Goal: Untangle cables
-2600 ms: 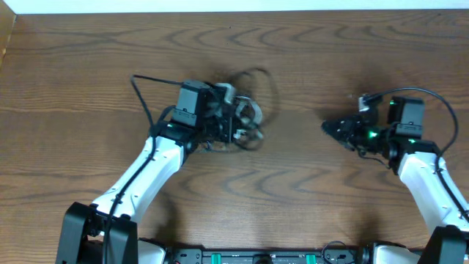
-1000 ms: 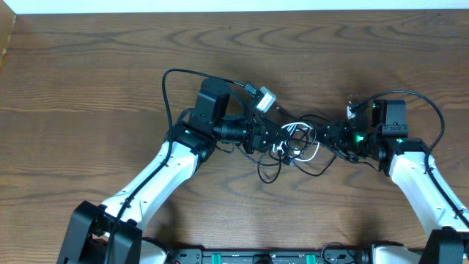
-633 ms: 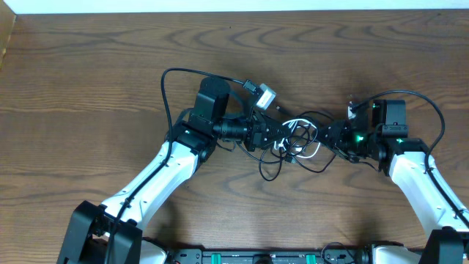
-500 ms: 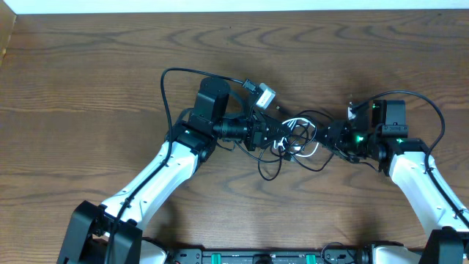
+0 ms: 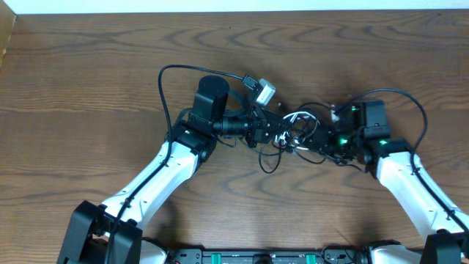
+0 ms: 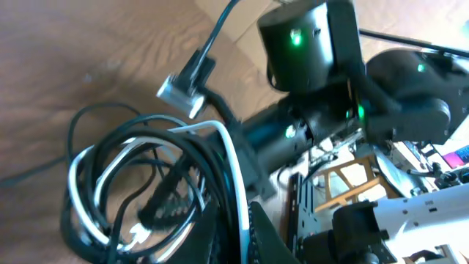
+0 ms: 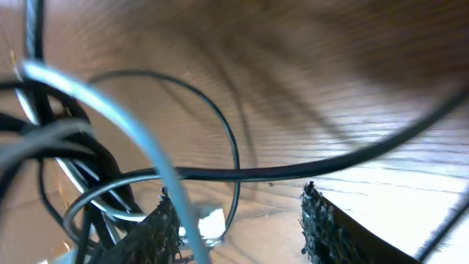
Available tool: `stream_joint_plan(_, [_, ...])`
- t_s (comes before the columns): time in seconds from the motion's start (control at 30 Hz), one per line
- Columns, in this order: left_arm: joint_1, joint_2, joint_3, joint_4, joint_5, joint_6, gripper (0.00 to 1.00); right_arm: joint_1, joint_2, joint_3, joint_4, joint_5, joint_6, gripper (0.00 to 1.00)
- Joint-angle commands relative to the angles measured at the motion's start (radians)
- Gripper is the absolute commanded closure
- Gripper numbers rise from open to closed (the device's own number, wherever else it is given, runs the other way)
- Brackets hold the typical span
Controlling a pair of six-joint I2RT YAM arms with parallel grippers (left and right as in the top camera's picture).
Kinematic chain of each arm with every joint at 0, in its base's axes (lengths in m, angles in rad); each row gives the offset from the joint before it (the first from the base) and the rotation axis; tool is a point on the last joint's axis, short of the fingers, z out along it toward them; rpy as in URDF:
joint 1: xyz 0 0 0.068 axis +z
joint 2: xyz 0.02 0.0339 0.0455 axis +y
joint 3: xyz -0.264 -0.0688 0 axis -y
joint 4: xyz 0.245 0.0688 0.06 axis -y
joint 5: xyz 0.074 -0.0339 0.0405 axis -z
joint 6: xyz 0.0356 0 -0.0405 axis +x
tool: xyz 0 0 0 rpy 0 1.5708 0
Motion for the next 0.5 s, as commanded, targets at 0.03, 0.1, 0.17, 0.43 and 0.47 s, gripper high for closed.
stream_joint_plan(0.03, [0.0, 0.004, 0.0, 0.066, 0.01, -0.07, 0.92, 0.072, -0.013, 0.008, 0.063, 0.069, 0.071, 0.51])
stream_joint_plan(0.1, [0.0, 0.003, 0.0, 0.103, 0.014, -0.121, 0.92, 0.103, -0.013, 0.008, 0.074, 0.145, 0.114, 0.69])
stream_joint_plan(0.17, [0.005, 0.003, 0.0, 0.148, 0.028, -0.144, 0.92, 0.131, -0.013, 0.008, 0.064, 0.234, 0.129, 0.83])
stream_joint_plan(0.43, [0.136, 0.003, 0.0, 0.132, 0.048, -0.13, 0.92, 0.111, -0.014, 0.01, -0.054, 0.507, 0.128, 0.99])
stream_joint_plan(0.47, [0.164, 0.003, 0.0, 0.115, 0.048, -0.119, 0.92, 0.097, -0.014, 0.011, -0.063, 0.515, 0.123, 0.99])
